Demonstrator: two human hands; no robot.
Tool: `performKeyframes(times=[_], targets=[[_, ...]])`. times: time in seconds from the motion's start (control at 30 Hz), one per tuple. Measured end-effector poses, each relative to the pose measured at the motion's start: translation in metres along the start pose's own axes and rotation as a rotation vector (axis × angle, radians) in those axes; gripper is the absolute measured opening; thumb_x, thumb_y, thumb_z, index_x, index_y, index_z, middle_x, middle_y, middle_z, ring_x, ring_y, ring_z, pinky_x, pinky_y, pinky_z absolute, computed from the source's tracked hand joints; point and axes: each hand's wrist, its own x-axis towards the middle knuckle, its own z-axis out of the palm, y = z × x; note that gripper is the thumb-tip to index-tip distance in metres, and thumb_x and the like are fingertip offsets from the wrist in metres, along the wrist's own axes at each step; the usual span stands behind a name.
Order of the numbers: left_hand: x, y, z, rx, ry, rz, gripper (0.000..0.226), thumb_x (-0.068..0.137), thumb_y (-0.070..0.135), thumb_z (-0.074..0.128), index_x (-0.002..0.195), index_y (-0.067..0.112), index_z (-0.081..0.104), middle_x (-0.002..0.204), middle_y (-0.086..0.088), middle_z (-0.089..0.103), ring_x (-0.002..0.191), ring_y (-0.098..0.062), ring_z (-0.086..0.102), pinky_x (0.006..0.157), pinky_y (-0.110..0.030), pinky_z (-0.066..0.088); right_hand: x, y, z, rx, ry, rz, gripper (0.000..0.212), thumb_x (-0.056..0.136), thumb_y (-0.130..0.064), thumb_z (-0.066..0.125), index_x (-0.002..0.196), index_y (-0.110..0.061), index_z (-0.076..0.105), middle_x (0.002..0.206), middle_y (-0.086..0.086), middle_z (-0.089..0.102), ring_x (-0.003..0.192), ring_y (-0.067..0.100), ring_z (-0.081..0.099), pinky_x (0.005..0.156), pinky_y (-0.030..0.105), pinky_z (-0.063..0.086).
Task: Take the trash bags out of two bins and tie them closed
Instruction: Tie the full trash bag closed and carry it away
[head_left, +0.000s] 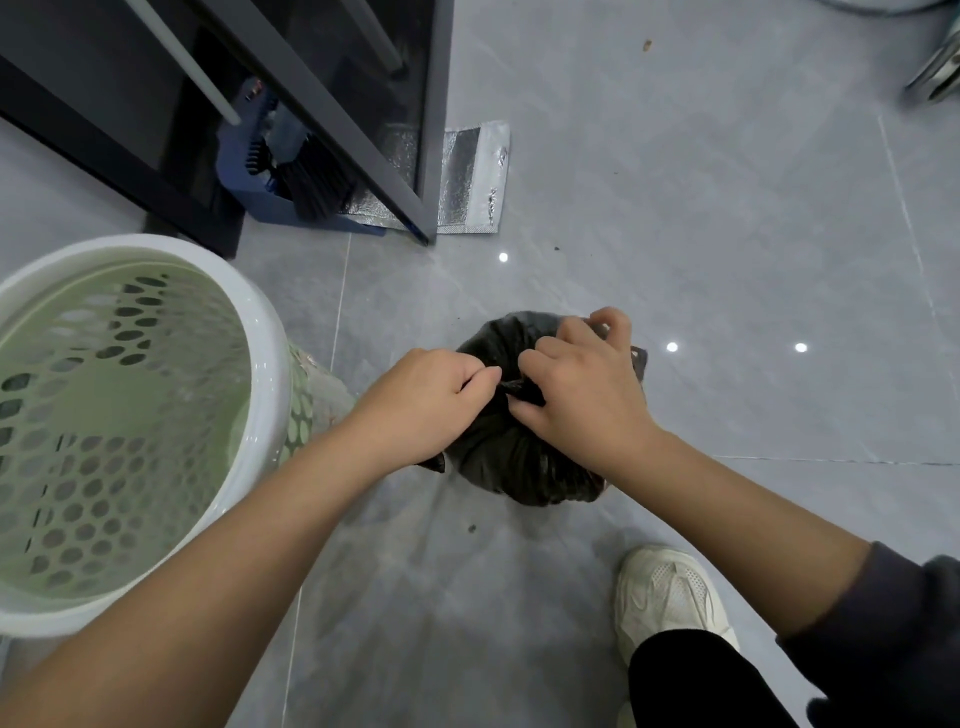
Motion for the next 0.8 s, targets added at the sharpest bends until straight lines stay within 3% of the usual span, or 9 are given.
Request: performKeyframes(times=[0.1,0.2,0.33,0.47,0.53,0.63,0.8], targets=[[0.000,0.000,-0.002,-0.029,0.023,-0.032,0.048,0.095,0.035,0.045,0.055,0.013,0.030,0.051,-0.004,0.037,0.047,-0.014,0.031,0.051,-0.032,0.030,0.004,0.001,-0.001,0.047,-0.041,0.006,0.026,0.072,-0.040,0.066,0.071,-0.015,0.059,0.076,0.000,0.053,0.080,0.026,0.054,0.085,0.042,0.031],[0.001,0.001,-0.003,-0.055,0.042,-0.065,0.047,0.095,0.034,0.044,0.055,0.013,0.031,0.054,-0.007,0.039,0.047,-0.014,0.031,0.050,-0.031,0.029,0.008,0.001,-0.005,0.248,-0.124,0.027,0.031,0.078,-0.041,0.066,0.080,-0.017,0.048,0.076,-0.001,0.054,0.069,0.023,0.055,0.059,0.032,0.037],[0.002,0.001,-0.002,-0.117,0.064,-0.100,0.046,0.094,0.034,0.044,0.057,0.008,0.037,0.056,-0.010,0.044,0.050,-0.017,0.039,0.053,-0.035,0.037,0.006,-0.003,-0.007,0.308,-0.127,0.038,0.026,0.086,-0.045,0.057,0.101,-0.024,0.052,0.083,-0.010,0.062,0.068,0.013,0.058,0.050,0.029,0.042],[0.002,0.002,-0.002,-0.151,0.095,-0.106,0.045,0.094,0.031,0.044,0.056,0.011,0.034,0.053,-0.006,0.038,0.050,-0.015,0.038,0.052,-0.034,0.035,0.007,-0.004,-0.002,0.249,-0.107,0.015,0.025,0.088,-0.044,0.054,0.082,-0.020,0.058,0.069,-0.008,0.059,0.060,0.016,0.056,0.045,0.026,0.032],[0.002,0.003,-0.003,-0.138,0.109,-0.096,0.045,0.094,0.032,0.044,0.055,0.013,0.033,0.053,-0.005,0.037,0.049,-0.014,0.035,0.052,-0.033,0.033,0.007,-0.003,0.001,0.229,-0.048,-0.005,0.033,0.086,-0.046,0.054,0.071,-0.016,0.056,0.062,-0.007,0.052,0.058,0.018,0.052,0.049,0.027,0.032],[0.001,0.003,-0.005,-0.093,0.120,-0.092,0.046,0.095,0.034,0.043,0.055,0.013,0.034,0.055,-0.014,0.045,0.049,-0.017,0.038,0.052,-0.037,0.037,0.008,-0.002,0.004,0.221,0.053,-0.029,0.037,0.084,-0.047,0.053,0.067,-0.014,0.056,0.070,-0.004,0.043,0.071,0.018,0.046,0.066,0.033,0.037],[0.001,0.007,-0.011,0.021,0.156,-0.047,0.047,0.095,0.038,0.043,0.058,0.008,0.041,0.061,-0.016,0.059,0.056,-0.027,0.051,0.058,-0.043,0.045,0.010,-0.003,0.004,0.278,0.049,-0.055,0.030,0.083,-0.039,0.059,0.069,-0.012,0.056,0.079,0.001,0.056,0.074,0.021,0.053,0.068,0.034,0.041]])
